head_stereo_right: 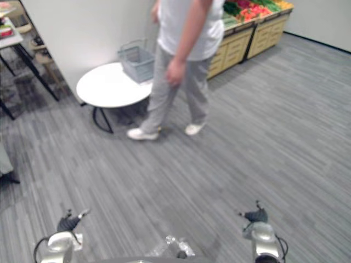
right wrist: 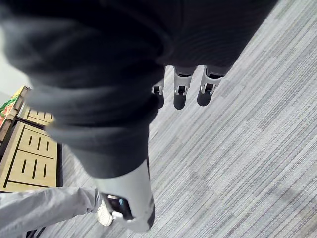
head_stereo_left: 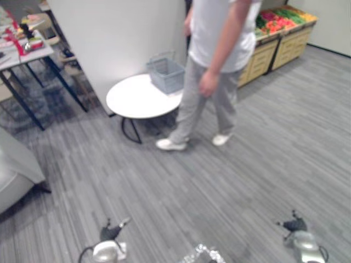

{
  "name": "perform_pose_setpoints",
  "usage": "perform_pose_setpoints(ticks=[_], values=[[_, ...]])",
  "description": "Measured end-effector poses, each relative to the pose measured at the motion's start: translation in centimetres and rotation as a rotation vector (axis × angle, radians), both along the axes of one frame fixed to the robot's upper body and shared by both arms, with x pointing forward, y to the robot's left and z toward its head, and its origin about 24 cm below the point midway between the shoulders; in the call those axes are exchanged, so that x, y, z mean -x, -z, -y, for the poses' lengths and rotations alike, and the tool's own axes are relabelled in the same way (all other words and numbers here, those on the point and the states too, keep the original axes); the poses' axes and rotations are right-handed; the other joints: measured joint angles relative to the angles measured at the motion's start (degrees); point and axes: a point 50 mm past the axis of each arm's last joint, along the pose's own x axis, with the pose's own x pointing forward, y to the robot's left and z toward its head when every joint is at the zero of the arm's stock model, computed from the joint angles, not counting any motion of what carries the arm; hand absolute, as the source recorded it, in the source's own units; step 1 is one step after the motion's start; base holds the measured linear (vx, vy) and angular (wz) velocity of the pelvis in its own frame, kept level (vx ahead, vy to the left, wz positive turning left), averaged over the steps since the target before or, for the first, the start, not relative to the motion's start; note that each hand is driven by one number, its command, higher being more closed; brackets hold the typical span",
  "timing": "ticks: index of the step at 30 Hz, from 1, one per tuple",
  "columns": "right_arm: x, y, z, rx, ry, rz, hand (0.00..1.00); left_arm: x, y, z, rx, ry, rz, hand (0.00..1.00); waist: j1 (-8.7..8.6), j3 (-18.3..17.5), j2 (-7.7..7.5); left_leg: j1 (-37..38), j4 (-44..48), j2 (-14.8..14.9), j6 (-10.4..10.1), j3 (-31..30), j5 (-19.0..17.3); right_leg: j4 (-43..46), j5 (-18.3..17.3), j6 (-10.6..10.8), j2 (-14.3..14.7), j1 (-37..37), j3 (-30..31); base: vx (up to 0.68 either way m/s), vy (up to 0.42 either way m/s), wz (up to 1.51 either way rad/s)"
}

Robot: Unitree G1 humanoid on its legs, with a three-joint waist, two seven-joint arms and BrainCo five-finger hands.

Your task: Pick vegetable in the basket

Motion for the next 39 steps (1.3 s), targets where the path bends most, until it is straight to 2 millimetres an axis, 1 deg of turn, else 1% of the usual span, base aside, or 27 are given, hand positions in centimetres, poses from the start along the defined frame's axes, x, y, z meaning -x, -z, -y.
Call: perform_pose_setpoints(ticks=[9, 12, 15, 24, 25, 26, 27, 28, 29, 30, 31, 32, 33, 34, 35, 36, 37, 38, 39], values=[[0.1, 0.2, -0.4, -0.012, 0.000, -0.004, 0.00, 0.0, 0.2, 0.5, 0.023, 0.009, -0.001, 0.00, -0.05, -0.3, -0.56, 0.1, -0.1, -0.1, 0.0, -0.7, 0.0, -1.1, 0.3, 0.0, -0.1, 0.8, -0.8, -0.01, -0.009, 0.05], [0.4, 0.4, -0.4, -0.013, 0.003, -0.016, 0.00, 0.0, 0.3, 0.8, 0.034, 0.010, -0.002, 0.00, -0.02, -0.5, -0.80, -0.1, -0.1, -0.3, 0.0, -1.3, 0.0, -1.6, 0.3, 0.1, -0.2, 1.1, -1.3, -0.03, -0.011, 0.09], [0.5, 0.4, -0.4, -0.015, 0.004, -0.021, 0.00, 0.3, 0.5, 0.8, 0.035, 0.008, -0.010, 0.00, -0.03, -0.5, -0.79, -0.5, -0.1, -0.3, 0.0, -1.4, 0.0, -1.6, 0.3, 0.1, -0.2, 0.9, -1.5, -0.01, -0.006, 0.01], [0.4, 0.4, -0.4, -0.017, 0.006, -0.023, 0.00, -0.1, 0.5, 1.3, 0.038, 0.037, -0.010, 0.00, -0.10, -0.4, -0.47, -3.0, -0.1, -0.1, -0.2, -1.3, 0.2, -1.4, 0.3, 0.0, -0.1, -1.9, -1.6, 0.00, -0.001, 0.00], [0.4, 0.4, -0.4, -0.018, 0.006, -0.023, 0.00, -0.1, 0.5, 1.3, 0.038, 0.037, -0.010, 0.00, -0.10, -0.4, -0.46, -3.1, -0.1, 0.0, -0.2, -1.1, 0.1, -1.2, 0.1, -0.2, 0.0, -2.0, -1.5, 0.03, -0.010, -0.09], [0.4, 0.5, -0.5, -0.020, 0.006, -0.023, 0.00, -0.1, 0.5, 1.2, 0.038, 0.036, -0.009, 0.00, -0.08, -0.3, -0.44, -3.3, 1.0, 0.3, -1.3, -0.3, -0.6, 0.2, -0.8, -0.7, 0.1, -2.6, -1.3, 0.02, -0.010, -0.08], [0.4, 0.5, -0.6, -0.022, 0.006, -0.023, 0.00, -0.1, 0.5, 1.2, 0.038, 0.035, -0.008, 0.00, -0.08, -0.3, -0.51, -4.1, 2.6, 0.6, -1.8, 0.3, -1.3, 1.4, -1.7, -0.8, 0.0, -3.0, -1.2, 0.01, -0.023, -0.03], [0.4, 0.6, -0.8, -0.028, 0.005, -0.025, 0.00, -0.3, 0.4, 1.1, 0.038, 0.030, -0.002, 0.00, -0.06, 0.2, -0.98, -6.3, 8.7, 1.1, -3.3, 1.7, -3.0, 3.5, -4.1, -1.4, -0.3, -3.4, -1.1, -0.01, -0.037, 0.03], [0.4, 0.7, -1.0, -0.032, -0.003, -0.030, 0.00, -0.3, 0.3, 1.1, 0.042, 0.023, 0.003, 0.00, -0.07, 0.9, -1.87, -9.7, 18.1, 1.9, -4.2, 3.7, -3.7, 4.9, -5.5, -1.5, -1.0, -3.2, -1.1, -0.02, -0.051, 0.02], [0.4, 0.7, -1.0, -0.029, -0.010, -0.034, 0.00, -0.2, 0.4, 1.2, 0.054, 0.010, 0.007, 0.00, -0.02, 1.0, -2.05, -12.2, 24.3, 2.6, -4.2, 4.6, -3.7, 5.5, -6.1, -1.8, -1.1, -3.1, -1.0, -0.01, -0.073, -0.08], [0.3, 0.5, -0.8, -0.010, -0.033, -0.038, 0.00, -0.1, 0.6, 1.5, 0.074, -0.008, 0.013, 0.00, 0.05, 1.5, -1.37, -17.2, 36.4, 5.2, -4.8, 5.0, -2.5, 6.5, -6.9, -2.4, -0.6, -2.6, -0.7, 0.04, -0.055, -0.21], [0.1, 0.4, -0.7, -0.001, -0.043, -0.037, 0.00, 0.0, 0.7, 1.8, 0.086, -0.020, 0.013, 0.00, 0.49, 2.7, -1.62, -21.7, 45.5, 6.9, -4.3, 4.9, -1.0, 7.2, -7.8, -3.0, -0.4, -1.6, 0.3, 0.07, -0.026, -0.28], [0.0, 0.4, -0.7, 0.002, -0.046, -0.036, 0.00, 0.3, 0.9, 1.8, 0.088, -0.024, 0.007, 0.00, 0.75, 2.8, -1.43, -23.2, 47.4, 7.2, -4.0, 4.8, -1.7, 7.8, -8.2, -3.4, -0.5, -1.3, 0.8, 0.14, 0.018, -0.31], [-0.2, 0.3, -0.7, 0.002, -0.047, -0.033, 0.00, 0.4, 0.9, 1.8, 0.089, -0.025, 0.004, 0.00, 0.93, 3.0, -1.35, -24.8, 47.6, 7.1, -4.0, 5.0, -3.4, 8.3, -8.8, -3.5, -1.1, -1.2, 1.4, 0.17, 0.034, -0.36], [-0.4, 0.1, -0.6, 0.005, -0.048, -0.027, 0.00, 0.4, 0.9, 1.9, 0.090, -0.026, 0.005, 0.00, 1.45, 3.1, -1.37, -26.9, 42.8, 6.8, -3.4, 6.2, -4.5, 8.3, -9.2, -3.1, -2.3, -1.2, 2.6, 0.23, 0.048, -0.34], [-0.5, 0.1, -0.6, 0.007, -0.050, -0.023, 0.00, 0.4, 0.9, 2.0, 0.092, -0.026, 0.006, 0.00, 1.72, 3.2, -1.25, -27.4, 39.5, 6.6, -3.3, 6.8, -4.4, 8.2, -9.4, -2.9, -2.7, -1.2, 3.2, 0.25, 0.082, -0.36], [-1.1, -0.3, -0.5, 0.011, -0.054, -0.009, 0.00, 0.6, 1.1, 2.1, 0.097, -0.028, 0.000, 0.00, 1.81, 3.2, -0.94, -29.0, 28.7, 5.4, -2.6, 7.2, -2.6, 7.4, -9.8, -2.2, -3.8, -1.2, 3.9, 0.24, 0.090, -0.24], [-1.4, -0.4, -0.4, 0.014, -0.056, -0.001, 0.00, 0.7, 1.1, 2.2, 0.100, -0.029, -0.002, 0.00, 1.90, 3.3, -0.77, -29.3, 23.4, 4.9, -2.7, 7.3, -0.9, 7.0, -10.0, -2.0, -4.1, -1.0, 4.3, 0.29, 0.115, -0.26], [-1.8, -0.7, -0.3, 0.019, -0.059, 0.009, 0.00, 0.8, 1.2, 2.4, 0.104, -0.029, -0.004, 0.00, 2.32, 3.5, -0.22, -29.8, 15.6, 4.6, -3.1, 7.6, 2.7, 6.2, -10.3, -1.6, -4.3, -0.6, 4.9, 0.34, 0.142, -0.25]])
